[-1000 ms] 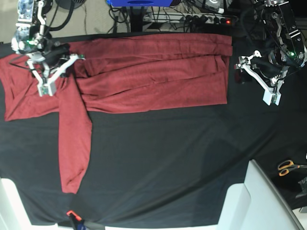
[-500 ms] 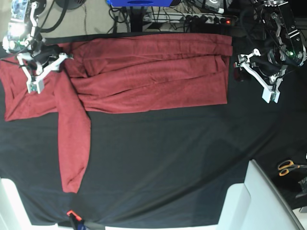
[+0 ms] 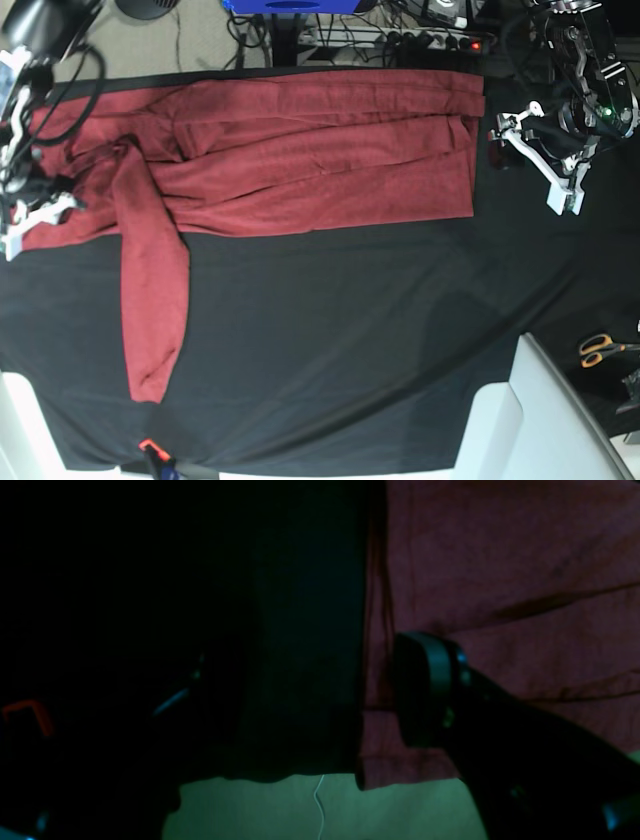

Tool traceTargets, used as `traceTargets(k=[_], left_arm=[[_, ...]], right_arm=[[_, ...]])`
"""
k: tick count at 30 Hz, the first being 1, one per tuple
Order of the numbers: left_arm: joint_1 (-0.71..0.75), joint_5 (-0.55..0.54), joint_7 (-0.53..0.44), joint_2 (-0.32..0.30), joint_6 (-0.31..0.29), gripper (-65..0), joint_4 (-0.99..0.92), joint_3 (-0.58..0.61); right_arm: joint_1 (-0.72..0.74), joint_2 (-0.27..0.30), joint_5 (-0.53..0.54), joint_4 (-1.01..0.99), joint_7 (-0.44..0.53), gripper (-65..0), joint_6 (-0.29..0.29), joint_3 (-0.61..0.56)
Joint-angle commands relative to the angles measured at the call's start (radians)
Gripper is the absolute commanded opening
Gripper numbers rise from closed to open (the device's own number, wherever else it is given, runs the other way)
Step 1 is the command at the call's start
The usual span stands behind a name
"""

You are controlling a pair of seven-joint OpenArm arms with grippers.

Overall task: Fold the T-shirt properly
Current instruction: 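Release the sleeve and raise the right gripper from the shirt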

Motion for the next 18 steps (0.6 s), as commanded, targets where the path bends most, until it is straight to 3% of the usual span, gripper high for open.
traceTargets(k=[1,8,10,14,18], left_arm=[[-0.002,-0.009,-0.014,-0.012,0.0,-20.7,0.012,-0.005],[-0.002,-0.009,-0.014,-0.02,0.0,-20.7,0.012,-0.005],[-0.002,-0.009,-0.014,-0.02,0.0,-20.7,0.012,-0.005],[-0.002,-0.009,-0.014,-0.02,0.0,-20.7,0.012,-0.005],[-0.002,-0.009,-0.014,-0.02,0.0,-20.7,0.012,-0.005]], right_arm=[[0.031,0.027,0.003,-0.026,0.015,-39.5,-0.004,-0.002],[0.07,0.058,0.003,-0.141,0.087,-39.9,-0.005,-0.003],[0.07,0.07,0.001,-0.158,0.092,-44.9,-0.005,-0.002],[0.09,0.091,0.001,-0.235,0.093,-63.9,-0.005,0.001],[0.107,0.117,0.001,-0.298,0.095,-64.4,-0.011,0.004]])
